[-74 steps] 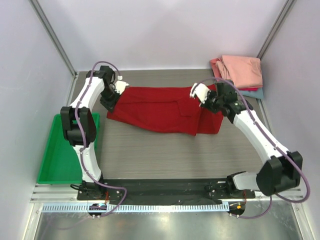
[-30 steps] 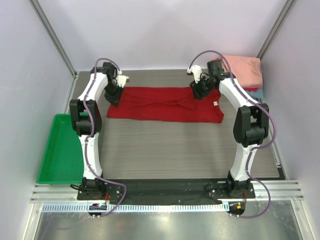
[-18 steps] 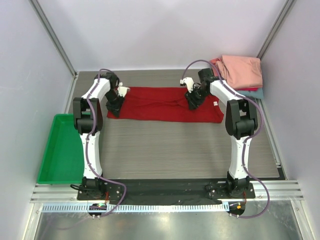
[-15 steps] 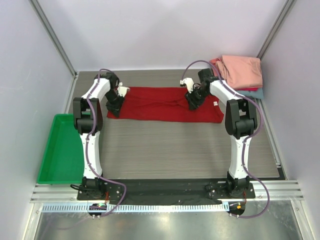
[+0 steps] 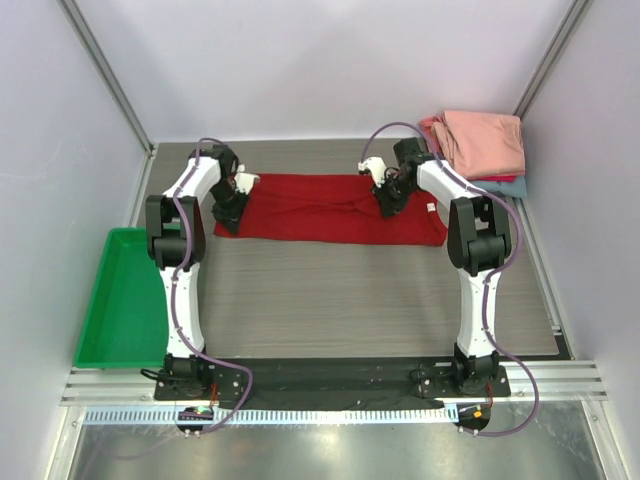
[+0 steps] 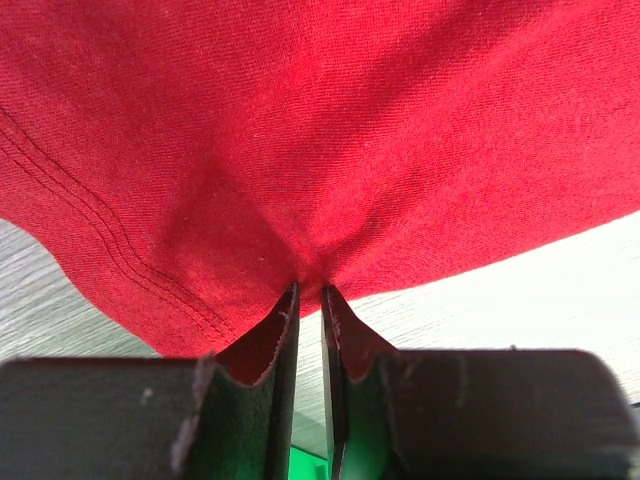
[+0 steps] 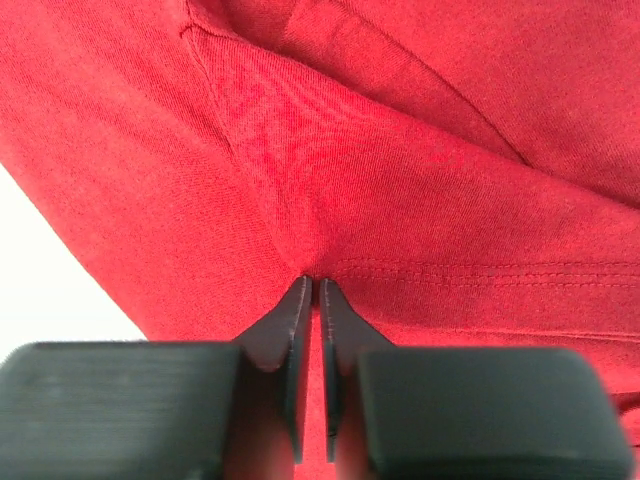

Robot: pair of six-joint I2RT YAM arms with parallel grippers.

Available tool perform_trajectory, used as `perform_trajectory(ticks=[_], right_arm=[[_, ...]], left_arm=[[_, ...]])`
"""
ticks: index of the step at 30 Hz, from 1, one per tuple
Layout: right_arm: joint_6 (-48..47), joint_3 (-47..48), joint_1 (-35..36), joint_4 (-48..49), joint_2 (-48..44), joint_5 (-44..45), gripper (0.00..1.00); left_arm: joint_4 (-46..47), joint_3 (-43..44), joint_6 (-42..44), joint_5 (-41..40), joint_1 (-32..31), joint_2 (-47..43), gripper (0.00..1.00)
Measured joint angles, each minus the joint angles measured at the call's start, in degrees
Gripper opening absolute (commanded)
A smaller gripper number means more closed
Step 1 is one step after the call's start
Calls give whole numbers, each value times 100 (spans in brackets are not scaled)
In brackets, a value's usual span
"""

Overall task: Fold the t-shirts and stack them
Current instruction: Fold the tshirt

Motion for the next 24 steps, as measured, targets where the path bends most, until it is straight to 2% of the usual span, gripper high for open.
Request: perform_trajectory(ticks=[4,8,12,15,17,18,19,21,24], right_arm=[[-76,0,13,-2,0,26,5],[-216,96,79,-57,0,236,5],[-457,643,232,-122,9,553,5],[-625,1377,387,-9,122,826,11],[-699,2037,531,157,378,1073,27],[-723,2378,612,286,566,1233,37],[-730,2616,684,387,710,1377,39],[-787,2868,833,579,942,1665,39],[-678,2428,984,778,846,2026,42]], left_arm=[[28,-35,0,0,0,-24,15],[72,-111,2,0,0,-74,15],[87,-144,0,2,0,-96,15],[101,-190,2,2,0,-129,15],[101,-240,2,4,0,-162,15],[101,-269,4,9,0,-177,16],[90,-286,7,11,0,-195,18],[48,-289,63,63,0,-227,29],[-44,-321,350,232,0,-476,37]])
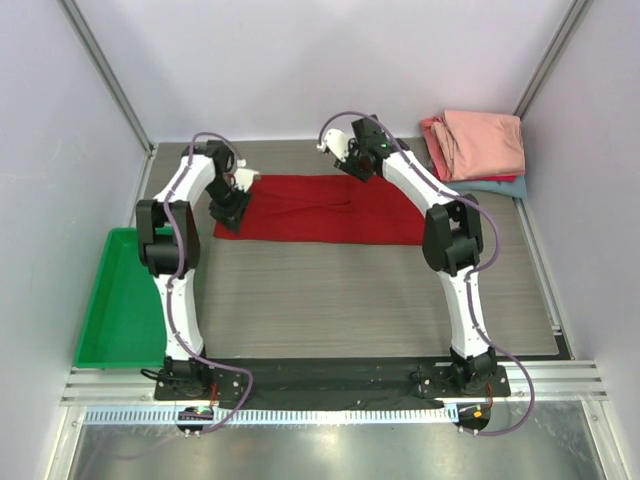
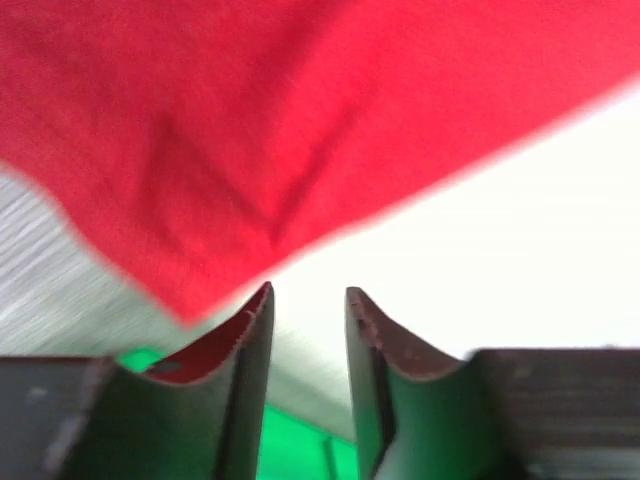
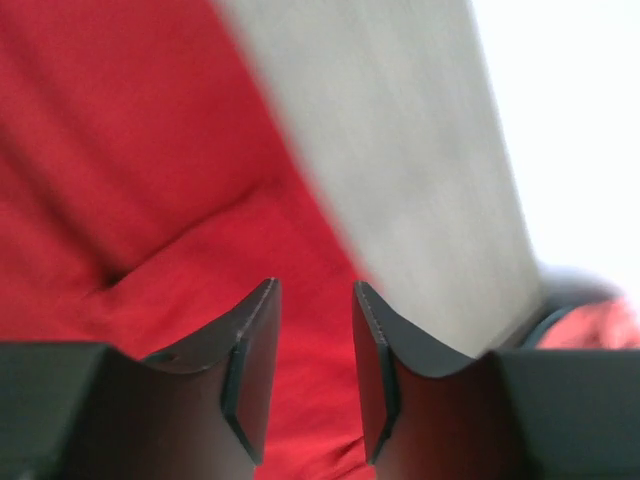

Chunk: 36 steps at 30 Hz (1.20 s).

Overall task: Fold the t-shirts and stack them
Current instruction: Fold the tshirt

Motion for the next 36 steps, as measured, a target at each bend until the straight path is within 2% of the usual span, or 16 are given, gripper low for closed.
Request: perform_trajectory(ticks=[3,7,11,14,17,26,34,36], right_arm=[[160,-1130,55,177,-627,155,43],[415,-2302,0,258,-1685,319,43],[525,-2979,-68,361,-2614,442,43],[590,-3224,-79,437,-2942,485,43],[616,-3397,-63,444,-2994,507,43],[610,-3860,-63,378,-3123,566,43],[608,-3958,-63,372,-3204,562,43],[608,-3958,-63,372,-3204,562,43]], left_arm=[[-111,-122,568,190,-7,-634,45],[-195,-562,1602,155,-76,-1788,43],[-179,-1176,2516,-146,-201,-2271,42],[57,-1779,2986,-457,-295,-2055,43],[350,-2015,3248,-791,-343,-1600,43],[979,-1613,3410,-1392,-341,-804,44],[1067,-1449,3407,-1480,-343,-708,44],[1067,-1445,3403,-1497,-343,-667,42]])
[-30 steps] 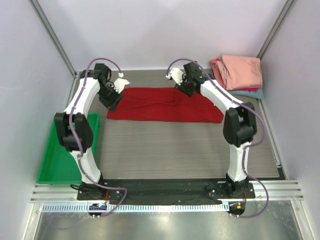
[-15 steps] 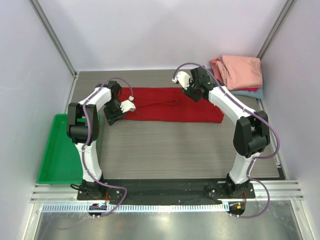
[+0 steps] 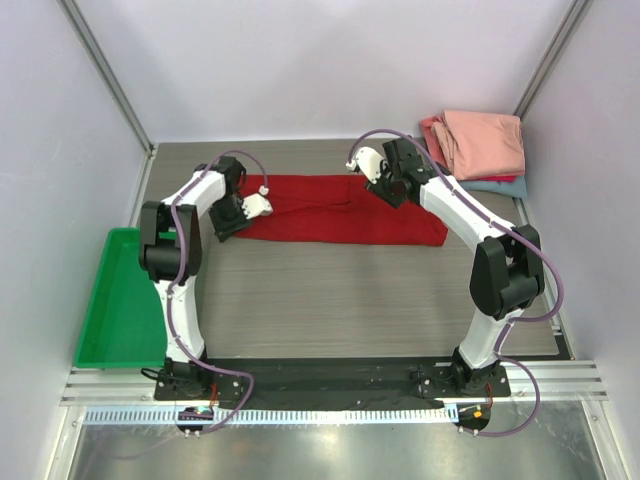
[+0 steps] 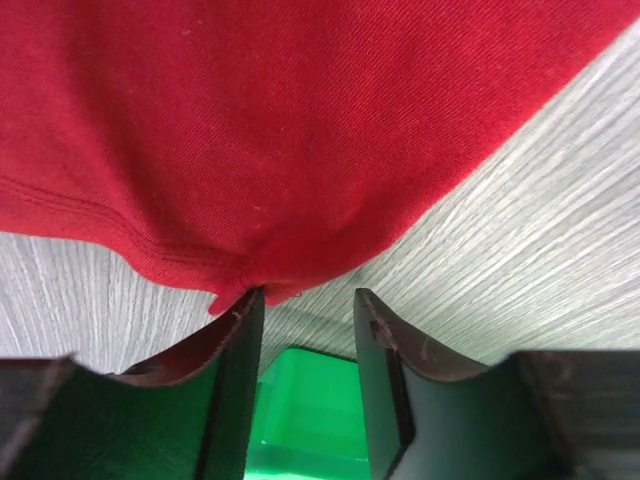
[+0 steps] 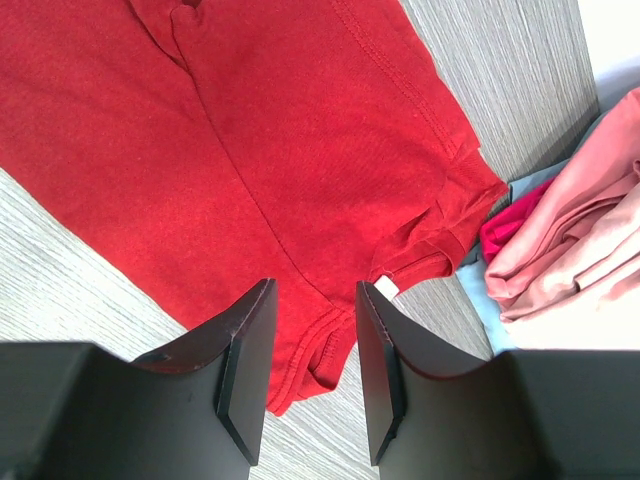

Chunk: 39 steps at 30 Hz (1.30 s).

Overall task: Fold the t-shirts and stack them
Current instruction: Fold the tshirt

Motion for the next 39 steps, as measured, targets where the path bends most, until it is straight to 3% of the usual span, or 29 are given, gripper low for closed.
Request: perform_trajectory(ticks=[9,20,39], right_arm=[[0,17,0,-2,2,-7,42],[-17,24,0,-11,42,-2,42],[-46,140,7,-66,238,2,42]], left_arm=[[-4,0,-76,-79,0,20,36],[219,-796,-127,-103,0,-1279,46],[289,-455,-181,-234,-50,-151,47]])
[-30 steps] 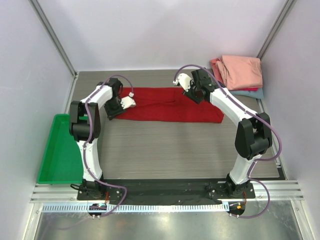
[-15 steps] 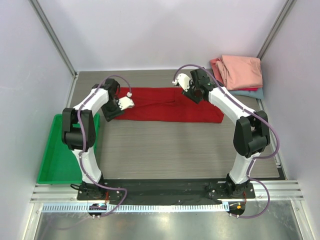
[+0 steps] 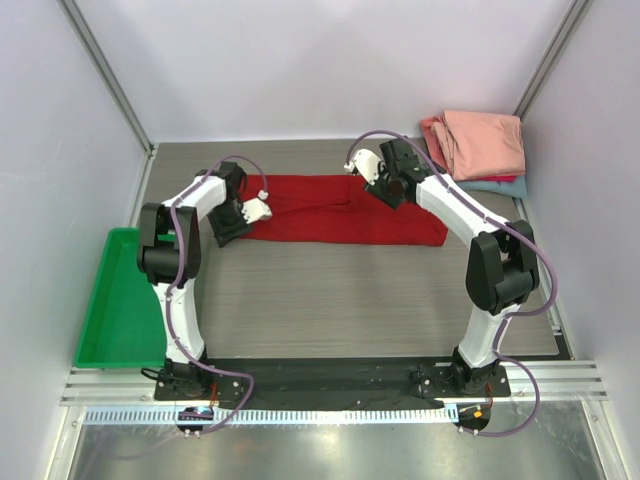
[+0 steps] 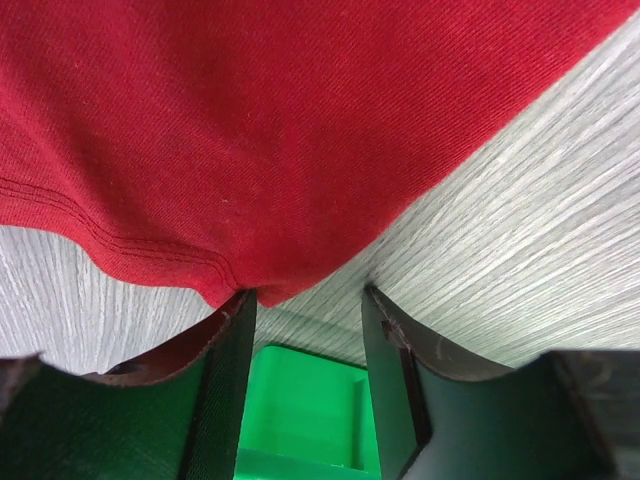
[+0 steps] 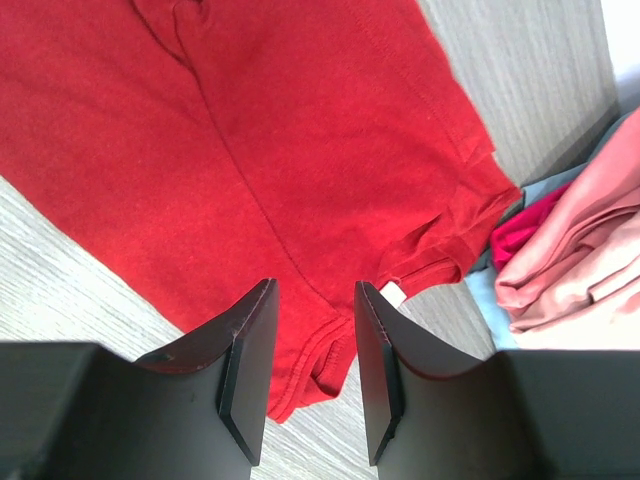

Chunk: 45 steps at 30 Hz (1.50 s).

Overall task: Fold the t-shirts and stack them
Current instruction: Fold the tshirt

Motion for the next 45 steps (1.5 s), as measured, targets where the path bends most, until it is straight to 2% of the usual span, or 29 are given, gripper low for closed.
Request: perform_trajectory(ticks=[7,14,20,21,23,27,32,39,45], right_arm=[[2,-35,0,-20,0,-4,42],[4,17,4,-22,52,-26,42],[-4,17,13,-33,79,-22,41],[-13,17,13,-33,79,-24,41],[-17,15,15,-35,79,-24,41],[11,15,-2,-35,79,-20,40],[133,15,-136,-22,90,-17,39],[227,254,-649,-11,807,0,37],[275,610,-861,-260,1655,-11,36]], left_arm=[[22,0,-46,-33,0,13,40],[66,203,-269,-295,-39,181,36],[35,356,-289,-341,-57,289,16],[26,352,-289,-337,-61,289,7],[-4,350,-308,-326,-61,289,0],[-260,201,-330,-181,-76,157,0],[-1145,-686,-271,74,-262,-564,0],[-2059,-2022,-57,203,-979,-1991,0],[-2271,-2413,-28,400,-1838,-2804,1]])
